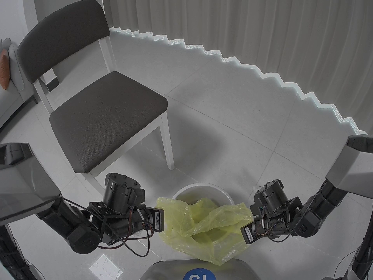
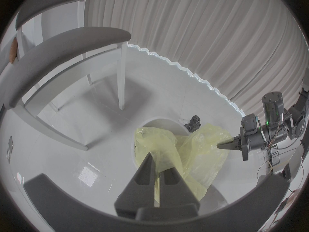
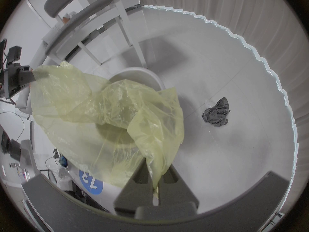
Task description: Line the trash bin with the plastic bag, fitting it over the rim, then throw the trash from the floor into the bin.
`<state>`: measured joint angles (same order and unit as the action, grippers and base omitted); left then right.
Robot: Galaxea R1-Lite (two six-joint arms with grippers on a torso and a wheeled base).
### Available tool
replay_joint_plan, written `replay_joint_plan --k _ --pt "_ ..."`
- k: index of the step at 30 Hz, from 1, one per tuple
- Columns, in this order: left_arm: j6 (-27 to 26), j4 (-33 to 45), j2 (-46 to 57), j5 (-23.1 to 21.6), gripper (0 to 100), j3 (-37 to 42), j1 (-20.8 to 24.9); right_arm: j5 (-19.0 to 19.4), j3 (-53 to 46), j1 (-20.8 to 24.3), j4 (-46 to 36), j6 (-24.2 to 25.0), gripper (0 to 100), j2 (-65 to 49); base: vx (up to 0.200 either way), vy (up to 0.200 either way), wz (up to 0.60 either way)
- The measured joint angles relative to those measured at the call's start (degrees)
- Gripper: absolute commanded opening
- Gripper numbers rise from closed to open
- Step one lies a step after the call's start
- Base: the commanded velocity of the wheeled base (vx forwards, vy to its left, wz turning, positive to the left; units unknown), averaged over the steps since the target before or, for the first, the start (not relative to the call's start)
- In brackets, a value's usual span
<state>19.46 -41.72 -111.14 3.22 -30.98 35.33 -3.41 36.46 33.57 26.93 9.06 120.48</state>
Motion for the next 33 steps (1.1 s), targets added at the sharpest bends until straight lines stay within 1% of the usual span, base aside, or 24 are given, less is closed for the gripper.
replay_joint_plan --k 9,13,18,25,33 --pt "-0.4 -6.9 -6.7 -0.2 0 -0.9 -2.1 0.0 3.6 -1.5 0.2 -0.1 0 5.4 0.0 0.0 0.0" --pt "-0.5 -7.6 -10.7 -0.2 0 -3.6 -3.6 0.0 7.6 -3.5 0.1 -0.6 0 8.7 0.0 0.0 0.0" --pt "-0.5 -7.6 -12.9 -0.2 0 -5.5 -4.8 0.0 10.6 -6.1 -0.4 -0.9 0 10.6 0.0 0.0 0.0" --pt "-0.3 -7.4 -11.2 -0.2 0 -3.7 -4.6 0.0 8.9 -7.6 -0.6 -2.4 0 8.8 0.0 0.0 0.0" --pt "-0.1 -6.7 -5.1 -0.2 0 0.2 -1.7 0.0 3.1 -8.5 -0.7 -3.9 0 1.3 0.0 0.0 0.0"
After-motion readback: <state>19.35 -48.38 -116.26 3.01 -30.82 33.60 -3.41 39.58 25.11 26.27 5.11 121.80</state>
